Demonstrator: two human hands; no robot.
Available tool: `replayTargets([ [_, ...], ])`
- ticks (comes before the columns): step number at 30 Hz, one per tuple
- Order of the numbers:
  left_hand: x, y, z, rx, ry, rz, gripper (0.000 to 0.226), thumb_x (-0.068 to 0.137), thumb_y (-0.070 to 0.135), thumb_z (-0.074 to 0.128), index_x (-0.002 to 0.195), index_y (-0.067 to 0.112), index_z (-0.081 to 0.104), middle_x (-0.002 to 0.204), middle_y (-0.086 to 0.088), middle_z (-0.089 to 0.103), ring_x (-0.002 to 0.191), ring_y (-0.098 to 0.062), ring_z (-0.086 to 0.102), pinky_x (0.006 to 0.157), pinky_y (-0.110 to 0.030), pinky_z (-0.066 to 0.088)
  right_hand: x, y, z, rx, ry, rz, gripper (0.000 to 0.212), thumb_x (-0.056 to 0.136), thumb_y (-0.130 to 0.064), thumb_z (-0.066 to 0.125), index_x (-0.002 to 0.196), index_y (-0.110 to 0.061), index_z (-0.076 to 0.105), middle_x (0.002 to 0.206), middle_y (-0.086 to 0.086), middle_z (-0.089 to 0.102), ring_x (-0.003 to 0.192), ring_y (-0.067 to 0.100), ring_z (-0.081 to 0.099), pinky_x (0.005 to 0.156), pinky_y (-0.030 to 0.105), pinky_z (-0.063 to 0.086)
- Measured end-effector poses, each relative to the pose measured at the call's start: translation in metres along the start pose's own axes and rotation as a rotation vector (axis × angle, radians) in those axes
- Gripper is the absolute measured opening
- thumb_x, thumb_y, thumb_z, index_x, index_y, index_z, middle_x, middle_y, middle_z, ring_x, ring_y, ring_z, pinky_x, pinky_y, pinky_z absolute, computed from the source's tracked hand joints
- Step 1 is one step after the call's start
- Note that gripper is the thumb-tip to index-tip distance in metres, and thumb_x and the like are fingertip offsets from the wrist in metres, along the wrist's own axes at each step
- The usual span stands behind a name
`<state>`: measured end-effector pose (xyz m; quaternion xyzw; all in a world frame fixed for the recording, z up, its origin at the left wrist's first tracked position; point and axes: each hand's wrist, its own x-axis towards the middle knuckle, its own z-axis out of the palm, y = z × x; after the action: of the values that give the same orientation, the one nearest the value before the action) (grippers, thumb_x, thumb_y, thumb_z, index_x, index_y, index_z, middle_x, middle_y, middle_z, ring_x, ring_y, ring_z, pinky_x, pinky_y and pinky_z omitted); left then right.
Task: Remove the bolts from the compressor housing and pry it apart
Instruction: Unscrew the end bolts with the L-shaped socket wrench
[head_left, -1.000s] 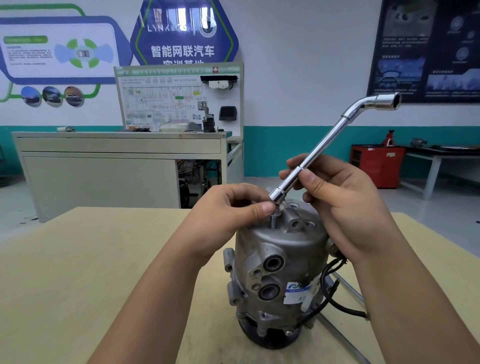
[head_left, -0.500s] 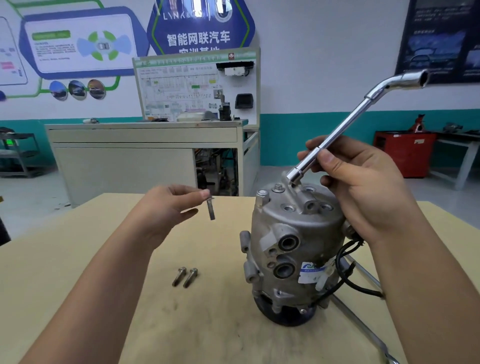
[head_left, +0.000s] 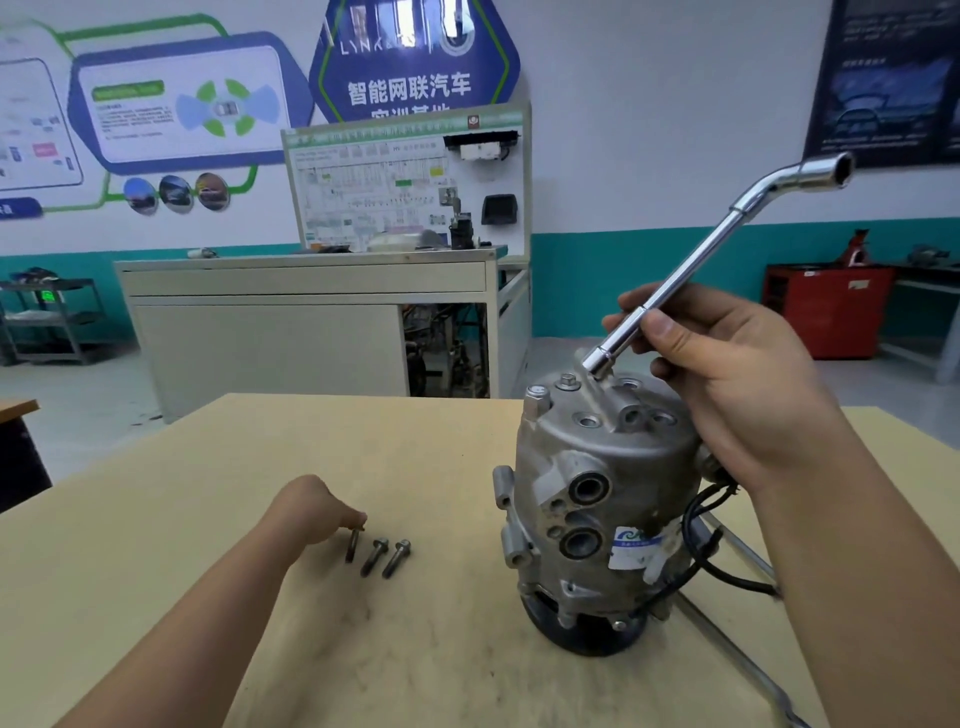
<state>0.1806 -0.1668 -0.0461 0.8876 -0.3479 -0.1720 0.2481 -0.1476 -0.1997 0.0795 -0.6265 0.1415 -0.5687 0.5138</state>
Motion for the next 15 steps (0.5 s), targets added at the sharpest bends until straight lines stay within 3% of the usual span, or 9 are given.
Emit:
replayTargets([
  [2, -0.001, -0.002, 0.004, 0.005, 0.009, -0.012, 0.033, 0.076, 0.028, 0.080, 0.071, 0.001, 0.062, 0.073, -0.011, 0.057, 0.067, -0.023, 0.048, 0.055, -0.027, 0.032, 0.000, 0.000, -0.001, -0.005, 0.002, -0.001, 0.017, 0.071, -0.016, 0.059, 0.085, -0.016, 0.069, 0.079, -0.001, 0.074, 0.069, 0.000, 0.062, 0.057, 0.009, 0.044],
  [4, -0.001, -0.004, 0.007, 0.037, 0.017, -0.028, 0.044, 0.076, 0.028, 0.079, 0.055, 0.006, 0.047, 0.055, -0.006, 0.044, 0.052, -0.020, 0.039, 0.048, -0.027, 0.024, 0.000, 0.001, -0.001, -0.018, 0.002, 0.000, 0.019, 0.070, -0.017, 0.059, 0.086, -0.016, 0.069, 0.080, -0.001, 0.074, 0.070, -0.001, 0.063, 0.058, 0.009, 0.044],
  [11, -0.003, -0.005, 0.008, 0.068, 0.007, -0.014, 0.048, 0.078, 0.032, 0.077, 0.051, 0.007, 0.046, 0.051, -0.005, 0.042, 0.049, -0.020, 0.038, 0.046, -0.027, 0.024, 0.001, 0.002, -0.002, -0.076, 0.020, -0.004, 0.018, 0.070, -0.021, 0.060, 0.085, -0.019, 0.070, 0.083, -0.001, 0.073, 0.072, 0.002, 0.060, 0.066, 0.018, 0.041],
  [15, -0.015, 0.004, -0.002, 0.073, 0.096, 0.052, 0.035, 0.087, 0.031, 0.066, 0.065, 0.004, 0.063, 0.054, -0.005, 0.039, 0.056, -0.023, 0.041, 0.051, -0.029, 0.027, 0.000, 0.001, 0.000, -0.111, 0.034, -0.014, 0.017, 0.070, -0.023, 0.061, 0.084, -0.020, 0.070, 0.086, 0.001, 0.073, 0.074, 0.004, 0.060, 0.068, 0.021, 0.039],
])
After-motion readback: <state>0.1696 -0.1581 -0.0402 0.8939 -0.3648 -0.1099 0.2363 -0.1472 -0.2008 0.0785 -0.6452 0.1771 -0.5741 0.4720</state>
